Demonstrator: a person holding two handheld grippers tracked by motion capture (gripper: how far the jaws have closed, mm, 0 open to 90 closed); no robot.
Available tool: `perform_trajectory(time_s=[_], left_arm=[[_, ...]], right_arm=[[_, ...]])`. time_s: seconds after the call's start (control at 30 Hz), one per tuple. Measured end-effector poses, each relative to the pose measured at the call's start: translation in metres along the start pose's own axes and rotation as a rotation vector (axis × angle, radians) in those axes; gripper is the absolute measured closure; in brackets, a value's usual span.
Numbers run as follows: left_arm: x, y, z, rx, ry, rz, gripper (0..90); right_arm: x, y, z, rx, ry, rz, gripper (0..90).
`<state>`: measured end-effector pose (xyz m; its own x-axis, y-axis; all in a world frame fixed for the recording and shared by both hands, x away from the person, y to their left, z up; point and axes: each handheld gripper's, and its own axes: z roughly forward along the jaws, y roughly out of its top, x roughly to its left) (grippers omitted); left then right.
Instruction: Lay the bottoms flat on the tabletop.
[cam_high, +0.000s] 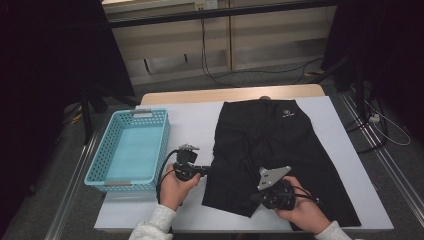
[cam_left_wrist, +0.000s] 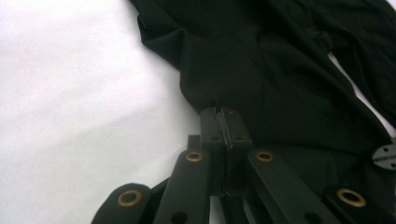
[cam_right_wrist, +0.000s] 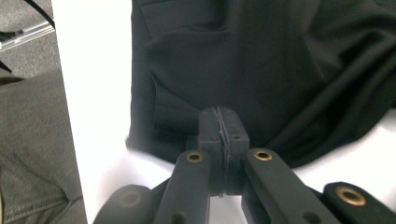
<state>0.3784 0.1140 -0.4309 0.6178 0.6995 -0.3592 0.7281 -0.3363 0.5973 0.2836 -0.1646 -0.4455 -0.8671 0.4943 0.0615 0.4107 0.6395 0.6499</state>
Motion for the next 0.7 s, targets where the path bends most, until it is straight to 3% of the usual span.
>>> perform_trajectory(time_s=[0.13, 0.33, 0.47, 0.53, 0.7], left_arm=[[-0.002, -0.002, -0.001, 0.010, -0.009, -0.002, 89.7], [-0.014, -0.003, -0.007, 0.002, 0.023, 0.045, 89.2], [-0.011, -0.008, -0.008, 0.018, 0.041, 0.045, 88.9], [-0.010, -0.008, -0.007, 0.033, 0.042, 0.051, 88.5], [-0.011, -0.007, -0.010, 0.007, 0.051, 0.042, 87.3]], right_arm=[[0.000, -0.007, -0.006, 0.002, 0.024, 0.017, 89.9], [-0.002, -0.008, -0.005, 0.006, 0.020, 0.026, 89.7], [-0.004, -0.009, -0.006, -0.013, 0.029, 0.040, 88.7], [-0.005, -0.007, -0.005, -0.026, 0.035, 0.044, 84.8], [-0.006, 0.001, -0.001, -0.093, 0.011, 0.067, 71.3]])
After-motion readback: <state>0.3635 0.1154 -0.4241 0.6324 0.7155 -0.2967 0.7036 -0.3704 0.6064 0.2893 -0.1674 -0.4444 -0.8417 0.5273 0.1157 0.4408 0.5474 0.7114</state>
